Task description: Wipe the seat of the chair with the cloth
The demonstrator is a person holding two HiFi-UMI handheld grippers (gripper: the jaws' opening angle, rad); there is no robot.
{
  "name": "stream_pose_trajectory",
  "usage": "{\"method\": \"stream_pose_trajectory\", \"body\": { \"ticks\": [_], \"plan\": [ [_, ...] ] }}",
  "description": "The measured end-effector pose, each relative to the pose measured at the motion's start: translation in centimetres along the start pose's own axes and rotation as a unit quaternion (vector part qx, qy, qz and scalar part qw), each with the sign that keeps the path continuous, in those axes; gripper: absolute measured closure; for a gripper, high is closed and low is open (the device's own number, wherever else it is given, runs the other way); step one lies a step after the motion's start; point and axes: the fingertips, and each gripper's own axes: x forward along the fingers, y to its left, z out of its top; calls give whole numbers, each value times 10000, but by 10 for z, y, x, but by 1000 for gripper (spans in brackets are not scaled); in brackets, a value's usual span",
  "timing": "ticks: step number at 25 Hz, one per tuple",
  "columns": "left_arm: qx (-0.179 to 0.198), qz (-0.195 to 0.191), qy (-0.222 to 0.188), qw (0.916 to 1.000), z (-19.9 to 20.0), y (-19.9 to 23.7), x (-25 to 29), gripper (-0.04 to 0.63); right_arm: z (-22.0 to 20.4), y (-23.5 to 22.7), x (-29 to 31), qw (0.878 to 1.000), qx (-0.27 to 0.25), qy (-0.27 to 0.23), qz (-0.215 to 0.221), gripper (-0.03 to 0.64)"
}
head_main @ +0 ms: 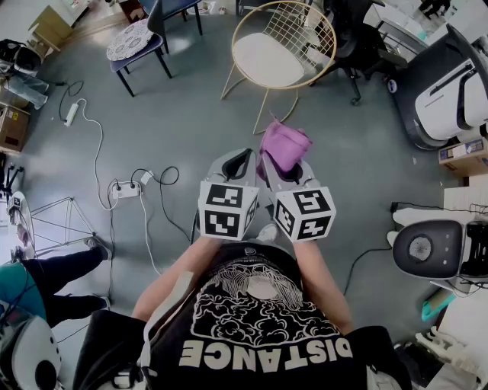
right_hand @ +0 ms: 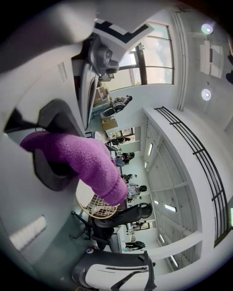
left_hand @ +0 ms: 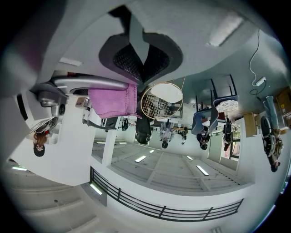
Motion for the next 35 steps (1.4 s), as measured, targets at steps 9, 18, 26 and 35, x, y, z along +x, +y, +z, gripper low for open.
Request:
{"method": "stream_pose_trajectory", "body": {
  "ticks": [9, 18, 26, 35],
  "plan": [
    [-30, -139, 68, 9999, -1, 27, -6, 604, 0, 19, 19, 9998, 152, 73, -105, 552],
    [-132, -248, 94, 9996, 0, 75, -16, 604, 1, 62, 57, 9995, 85, 299, 31, 552],
    [-200, -232, 90, 9995, 8, 108, -12, 604, 10, 74, 86, 9994, 13, 338, 63, 552],
    [-165, -73, 167, 9997, 19, 132, 22, 604, 17, 51, 127, 9989, 177, 350, 254, 552]
  ]
}}
